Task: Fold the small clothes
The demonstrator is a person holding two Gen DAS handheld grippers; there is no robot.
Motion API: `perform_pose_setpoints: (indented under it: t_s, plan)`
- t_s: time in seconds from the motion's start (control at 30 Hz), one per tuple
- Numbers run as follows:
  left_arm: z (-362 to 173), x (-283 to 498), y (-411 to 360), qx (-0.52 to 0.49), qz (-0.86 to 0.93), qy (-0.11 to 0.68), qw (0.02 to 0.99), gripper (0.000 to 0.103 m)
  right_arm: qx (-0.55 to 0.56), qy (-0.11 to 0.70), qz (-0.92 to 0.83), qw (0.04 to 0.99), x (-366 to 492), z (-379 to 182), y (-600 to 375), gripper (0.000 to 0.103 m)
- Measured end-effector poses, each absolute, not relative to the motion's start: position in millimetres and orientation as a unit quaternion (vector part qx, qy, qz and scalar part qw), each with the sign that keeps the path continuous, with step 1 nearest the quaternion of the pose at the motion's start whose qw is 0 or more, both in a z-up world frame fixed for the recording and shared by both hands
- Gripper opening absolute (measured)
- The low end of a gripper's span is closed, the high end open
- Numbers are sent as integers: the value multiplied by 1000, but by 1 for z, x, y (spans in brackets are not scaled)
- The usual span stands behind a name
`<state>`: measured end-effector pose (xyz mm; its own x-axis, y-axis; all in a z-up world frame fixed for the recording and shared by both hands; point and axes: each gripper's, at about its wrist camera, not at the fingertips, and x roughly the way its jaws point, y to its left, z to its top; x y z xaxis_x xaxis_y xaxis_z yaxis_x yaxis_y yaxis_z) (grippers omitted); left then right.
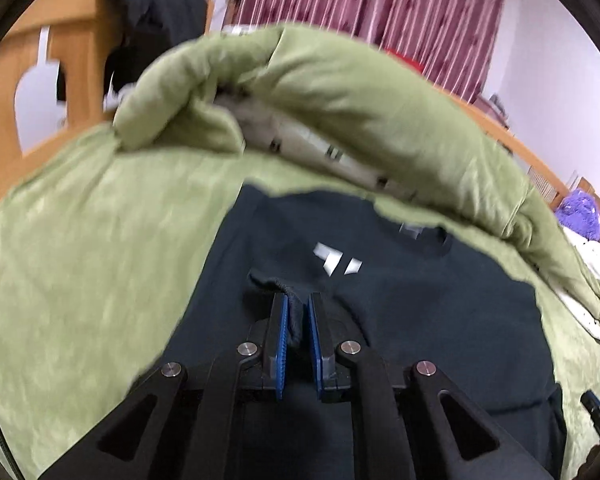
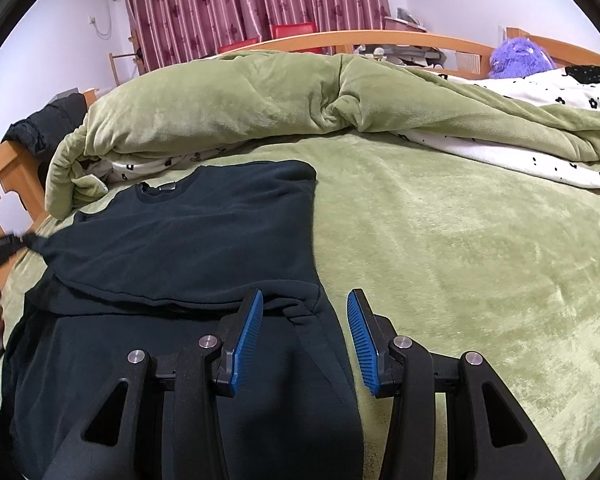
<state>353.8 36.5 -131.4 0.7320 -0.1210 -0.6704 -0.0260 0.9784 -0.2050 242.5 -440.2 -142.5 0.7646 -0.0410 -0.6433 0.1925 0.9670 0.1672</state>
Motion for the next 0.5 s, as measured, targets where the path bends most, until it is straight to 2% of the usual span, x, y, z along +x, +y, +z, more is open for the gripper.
perform_pose_setpoints:
  t_s: [0.17, 0.27, 0.33, 0.37, 0.4, 0.5]
  plan:
    - [-145, 338, 43, -80, -9, 378, 922, 15, 102, 339, -63, 933, 246, -145, -434, 44]
    - [-139, 334, 43, -73, -18, 363, 929, 24, 96, 345, -64, 932, 248, -149, -431, 44]
    - [-135, 336, 39, -75, -26, 354, 932, 42, 93, 349, -63, 930, 251, -152, -428, 44]
    - [-134, 339, 37, -76, -29, 352, 932, 46, 92, 351, -62, 930, 251, -153, -427, 44]
    - [-134, 344, 33, -75, -33, 350, 933, 49, 91, 353, -60, 929, 252, -154, -425, 44]
    - [-143, 356, 22, -61, -30, 363, 929, 49, 79, 362, -56, 927, 255, -159, -421, 44]
